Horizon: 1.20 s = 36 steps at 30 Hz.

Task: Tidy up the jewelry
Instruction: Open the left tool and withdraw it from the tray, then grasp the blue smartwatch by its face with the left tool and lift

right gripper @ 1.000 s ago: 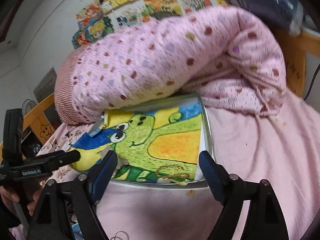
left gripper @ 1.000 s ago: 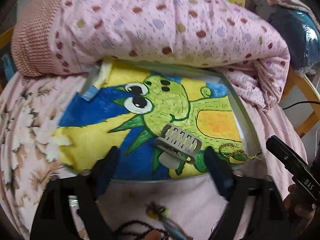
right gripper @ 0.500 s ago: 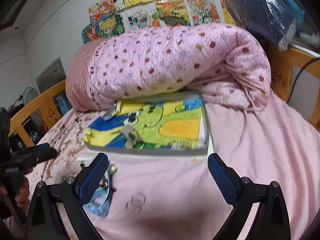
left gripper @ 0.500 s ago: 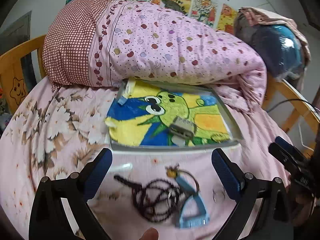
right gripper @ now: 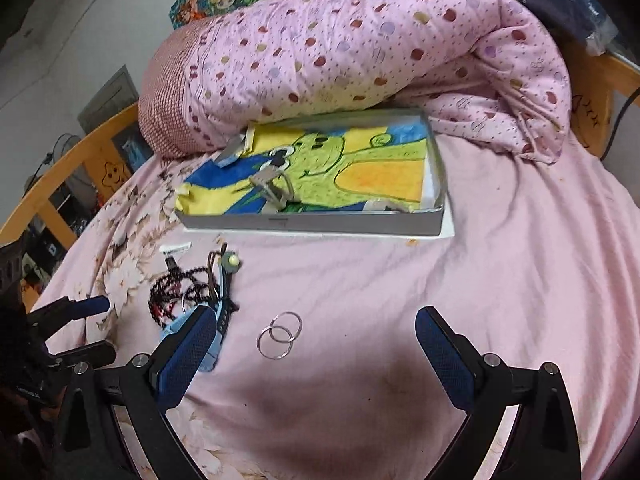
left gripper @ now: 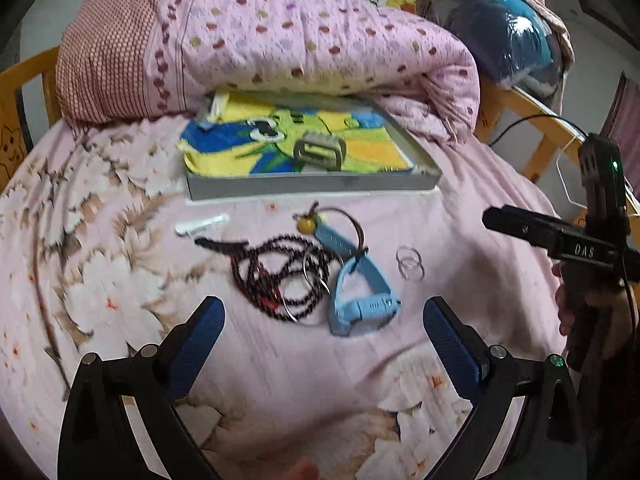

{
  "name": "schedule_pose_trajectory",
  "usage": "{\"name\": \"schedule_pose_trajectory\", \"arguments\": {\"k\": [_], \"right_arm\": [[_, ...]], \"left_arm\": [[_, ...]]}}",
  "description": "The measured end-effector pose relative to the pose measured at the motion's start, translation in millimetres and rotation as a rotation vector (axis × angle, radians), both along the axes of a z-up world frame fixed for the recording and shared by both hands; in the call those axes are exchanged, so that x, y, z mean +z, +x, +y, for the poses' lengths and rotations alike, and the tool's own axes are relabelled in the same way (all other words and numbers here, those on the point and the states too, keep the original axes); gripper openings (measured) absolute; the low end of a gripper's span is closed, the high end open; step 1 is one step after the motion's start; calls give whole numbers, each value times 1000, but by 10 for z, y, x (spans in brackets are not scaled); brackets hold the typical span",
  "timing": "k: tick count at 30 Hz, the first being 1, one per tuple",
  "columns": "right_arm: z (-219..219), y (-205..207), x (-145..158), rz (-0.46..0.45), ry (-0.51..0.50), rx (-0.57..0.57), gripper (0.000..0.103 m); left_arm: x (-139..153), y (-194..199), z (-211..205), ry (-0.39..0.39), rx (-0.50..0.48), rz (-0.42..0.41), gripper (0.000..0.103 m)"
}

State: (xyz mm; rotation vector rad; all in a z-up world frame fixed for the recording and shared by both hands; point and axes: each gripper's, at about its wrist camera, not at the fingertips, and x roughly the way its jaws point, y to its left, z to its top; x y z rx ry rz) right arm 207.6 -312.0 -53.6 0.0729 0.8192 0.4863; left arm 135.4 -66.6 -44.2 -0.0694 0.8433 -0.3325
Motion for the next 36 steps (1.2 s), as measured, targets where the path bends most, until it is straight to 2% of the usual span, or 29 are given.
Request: {"name": "schedule_pose_trajectory", "arguments": {"k": [8, 16, 18, 23, 25, 27, 29, 30, 36], "right_arm": [[157, 89, -183, 42, -56, 110, 99], [222, 207, -352, 68, -98, 175, 70], [216, 238, -380, 73, -93, 179, 65], [205, 300, -438, 79, -83, 202, 60], [234, 305, -457, 77, -89, 226, 57], [267, 307, -485, 77, -99, 248, 56], [308, 303, -510, 74, -106, 269, 55], [329, 304, -520, 73, -107, 279, 55], [511, 266, -598, 56, -157, 330, 55]], "left_arm": [[-182, 12, 5, -21, -13, 63, 97], [-227, 73, -127, -30, -104, 81, 95], [-236, 102, -202, -17, -141, 80, 93], [-301, 209, -380, 21, -183, 95, 88], [-336, 268, -436, 41, -182, 102, 82], [-395, 330, -474, 61, -180, 126, 63], [-463, 385, -488, 69, -172, 148, 53], [-481, 395, -489, 73, -166, 151, 51], [-503, 410, -489, 78, -162, 142, 51]]}}
